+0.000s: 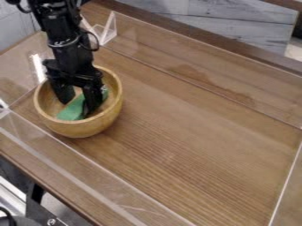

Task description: Remove the green block from inside the brown bowl and put it on the table

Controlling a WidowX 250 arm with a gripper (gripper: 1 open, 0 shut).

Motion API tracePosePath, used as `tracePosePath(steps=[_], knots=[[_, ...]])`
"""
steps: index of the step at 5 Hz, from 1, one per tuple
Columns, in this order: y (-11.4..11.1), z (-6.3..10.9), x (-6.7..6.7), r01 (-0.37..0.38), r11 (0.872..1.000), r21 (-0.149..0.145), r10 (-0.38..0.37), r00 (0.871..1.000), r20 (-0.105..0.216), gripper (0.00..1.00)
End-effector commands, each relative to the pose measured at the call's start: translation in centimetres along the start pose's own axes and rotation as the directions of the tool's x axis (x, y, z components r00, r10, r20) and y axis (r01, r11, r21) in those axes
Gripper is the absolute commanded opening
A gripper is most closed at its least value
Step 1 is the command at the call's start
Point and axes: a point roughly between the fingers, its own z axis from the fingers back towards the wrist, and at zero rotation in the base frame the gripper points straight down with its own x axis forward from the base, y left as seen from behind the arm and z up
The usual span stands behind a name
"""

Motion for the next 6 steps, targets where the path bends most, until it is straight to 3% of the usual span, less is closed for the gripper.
tracePosePath(steps=[1, 6], knots=[[0.27, 1.09, 1.43, -0.003, 1.0, 0.017, 0.002, 0.999, 0.048, 1.0], [0.32, 0.28, 2.38, -0.037, 0.999, -0.008, 0.037, 0.999, 0.029, 1.0]])
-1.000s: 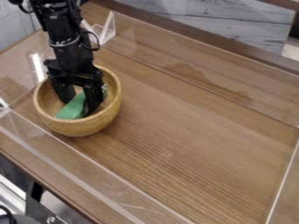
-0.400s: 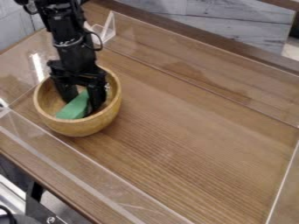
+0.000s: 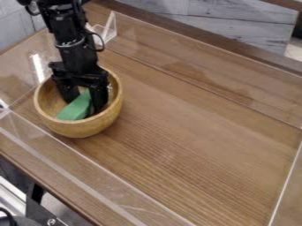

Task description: Remove the green block from inside the brown bowl and put it on the table

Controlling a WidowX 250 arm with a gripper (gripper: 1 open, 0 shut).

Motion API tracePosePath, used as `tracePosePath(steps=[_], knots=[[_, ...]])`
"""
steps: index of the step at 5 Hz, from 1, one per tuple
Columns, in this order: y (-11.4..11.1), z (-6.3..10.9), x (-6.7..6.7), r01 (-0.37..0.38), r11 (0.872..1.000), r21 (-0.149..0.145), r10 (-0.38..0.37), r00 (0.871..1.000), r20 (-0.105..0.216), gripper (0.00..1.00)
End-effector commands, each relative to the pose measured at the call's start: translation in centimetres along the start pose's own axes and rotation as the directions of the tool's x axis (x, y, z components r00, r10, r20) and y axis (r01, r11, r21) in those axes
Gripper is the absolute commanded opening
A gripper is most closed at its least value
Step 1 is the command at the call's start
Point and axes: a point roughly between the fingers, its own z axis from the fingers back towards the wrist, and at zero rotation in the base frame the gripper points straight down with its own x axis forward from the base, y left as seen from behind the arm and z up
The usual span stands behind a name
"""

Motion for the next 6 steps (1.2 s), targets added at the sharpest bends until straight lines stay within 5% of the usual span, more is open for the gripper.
tracePosePath(steps=[1, 2, 6], knots=[[0.2, 1.0, 1.3, 0.002, 1.0, 0.016, -0.003, 0.999, 0.049, 1.0], [0.2, 0.7, 1.4, -0.002, 1.0, 0.011, 0.001, 0.999, 0.046, 0.0], [-1.5, 2.1, 1.1, 0.001, 1.0, -0.002, -0.001, 1.0, -0.007, 0.0]])
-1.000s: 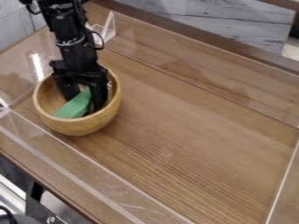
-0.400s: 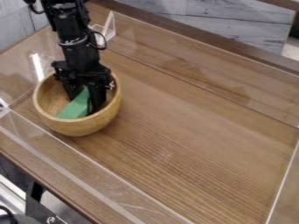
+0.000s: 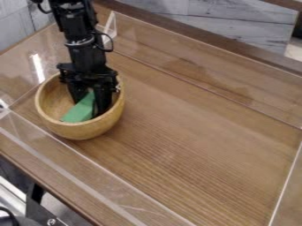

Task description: Remove the green block from inside the brown bowl and put it on the table

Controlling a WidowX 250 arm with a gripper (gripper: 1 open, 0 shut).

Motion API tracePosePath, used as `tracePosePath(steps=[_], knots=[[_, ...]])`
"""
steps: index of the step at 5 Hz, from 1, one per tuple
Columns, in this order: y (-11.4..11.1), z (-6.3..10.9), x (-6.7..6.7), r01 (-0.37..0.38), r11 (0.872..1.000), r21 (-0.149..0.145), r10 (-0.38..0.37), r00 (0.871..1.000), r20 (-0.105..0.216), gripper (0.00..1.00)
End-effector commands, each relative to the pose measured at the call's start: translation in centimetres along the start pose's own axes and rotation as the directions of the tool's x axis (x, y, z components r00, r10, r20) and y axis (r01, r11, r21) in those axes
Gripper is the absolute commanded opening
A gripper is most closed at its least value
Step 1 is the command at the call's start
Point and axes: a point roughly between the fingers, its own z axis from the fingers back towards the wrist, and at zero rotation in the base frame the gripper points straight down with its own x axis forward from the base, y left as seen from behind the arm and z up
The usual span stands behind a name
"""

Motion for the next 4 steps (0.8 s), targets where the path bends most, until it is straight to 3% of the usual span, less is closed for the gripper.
tracePosePath(steps=[1, 4], knots=[[-0.6, 2.7, 1.1, 0.016, 0.999, 0.029, -0.018, 0.997, 0.069, 0.0], [-2.0, 3.2, 1.0, 0.029, 0.999, 0.019, -0.029, 0.999, 0.041, 0.0]])
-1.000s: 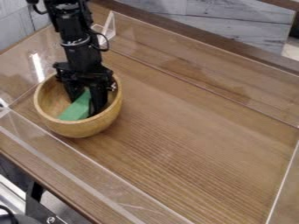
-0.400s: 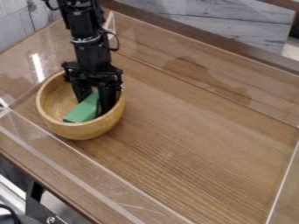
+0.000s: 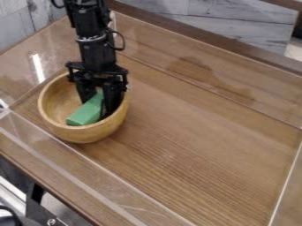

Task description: Remove the green block from inside the brown bowl and put it on the table

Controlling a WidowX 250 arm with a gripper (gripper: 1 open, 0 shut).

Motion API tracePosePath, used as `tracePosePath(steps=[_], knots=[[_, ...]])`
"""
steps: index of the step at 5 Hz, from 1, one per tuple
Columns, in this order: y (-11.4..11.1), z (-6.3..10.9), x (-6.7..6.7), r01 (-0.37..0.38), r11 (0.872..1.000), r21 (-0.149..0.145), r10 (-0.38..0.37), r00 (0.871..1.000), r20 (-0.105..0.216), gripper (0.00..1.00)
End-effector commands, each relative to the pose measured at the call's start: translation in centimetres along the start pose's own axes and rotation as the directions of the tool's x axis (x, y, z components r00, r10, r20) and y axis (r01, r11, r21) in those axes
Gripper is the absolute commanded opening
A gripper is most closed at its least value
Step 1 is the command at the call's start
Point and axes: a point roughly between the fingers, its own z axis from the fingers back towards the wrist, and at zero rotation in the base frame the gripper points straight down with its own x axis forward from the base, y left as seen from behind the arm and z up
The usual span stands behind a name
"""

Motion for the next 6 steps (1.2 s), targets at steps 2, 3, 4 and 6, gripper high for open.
tracePosePath(steps=[2, 3, 4, 6], knots=[[-1.2, 2.7, 1.0, 0.022, 1.0, 0.018, -0.023, 0.997, 0.075, 0.0], [-1.6, 2.7, 1.0, 0.027, 1.0, 0.012, -0.027, 0.997, 0.067, 0.0], [-2.1, 2.7, 1.0, 0.033, 0.999, 0.006, -0.033, 0.998, 0.06, 0.0], [-3.2, 2.9, 1.0, 0.048, 0.999, -0.008, -0.048, 0.998, 0.048, 0.0]])
